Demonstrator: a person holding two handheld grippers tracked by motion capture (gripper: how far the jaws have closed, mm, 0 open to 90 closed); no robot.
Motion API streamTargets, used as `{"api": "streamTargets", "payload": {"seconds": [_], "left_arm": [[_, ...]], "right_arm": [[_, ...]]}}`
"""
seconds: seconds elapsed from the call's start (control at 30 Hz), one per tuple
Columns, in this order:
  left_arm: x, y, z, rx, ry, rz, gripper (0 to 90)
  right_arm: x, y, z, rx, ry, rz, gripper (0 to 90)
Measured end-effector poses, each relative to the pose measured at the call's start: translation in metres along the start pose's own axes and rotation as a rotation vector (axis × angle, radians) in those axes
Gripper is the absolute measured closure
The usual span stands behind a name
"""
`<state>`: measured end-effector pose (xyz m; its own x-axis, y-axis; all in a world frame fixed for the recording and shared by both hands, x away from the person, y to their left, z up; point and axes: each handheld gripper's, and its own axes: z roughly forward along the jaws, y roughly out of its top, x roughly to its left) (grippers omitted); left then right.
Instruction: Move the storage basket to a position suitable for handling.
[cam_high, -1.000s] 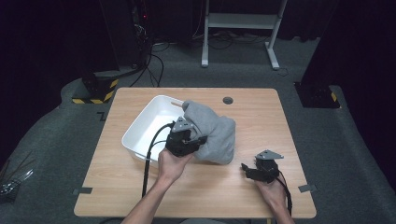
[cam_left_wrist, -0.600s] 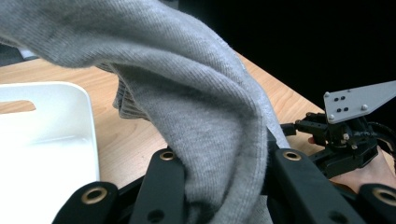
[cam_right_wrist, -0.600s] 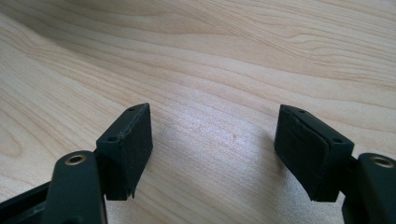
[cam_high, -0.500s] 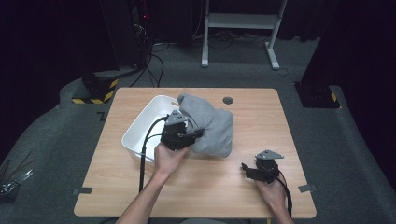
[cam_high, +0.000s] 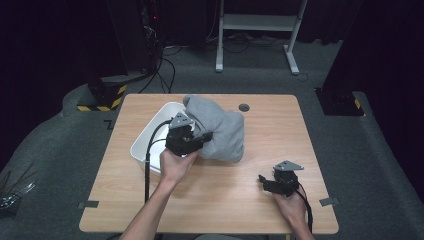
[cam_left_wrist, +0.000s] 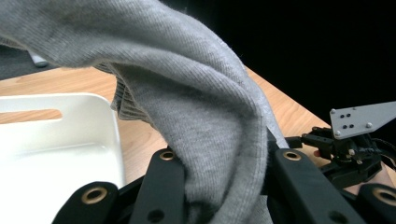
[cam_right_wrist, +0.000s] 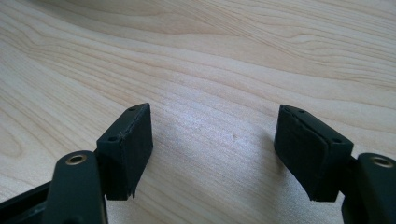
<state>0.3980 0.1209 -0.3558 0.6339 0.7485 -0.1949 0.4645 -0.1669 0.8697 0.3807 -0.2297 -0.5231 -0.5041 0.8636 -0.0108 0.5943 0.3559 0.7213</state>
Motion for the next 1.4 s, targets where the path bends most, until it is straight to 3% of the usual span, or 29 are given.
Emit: {"api": "streamTargets", "payload": {"seconds": [1.4], "left_arm": [[0.048,-0.006,-0.030,-0.050,0.095,-0.081,73.6]], "right_arm": [[0.000,0.000,0.000,-0.001,0.001,-0.004,28.6]]}}
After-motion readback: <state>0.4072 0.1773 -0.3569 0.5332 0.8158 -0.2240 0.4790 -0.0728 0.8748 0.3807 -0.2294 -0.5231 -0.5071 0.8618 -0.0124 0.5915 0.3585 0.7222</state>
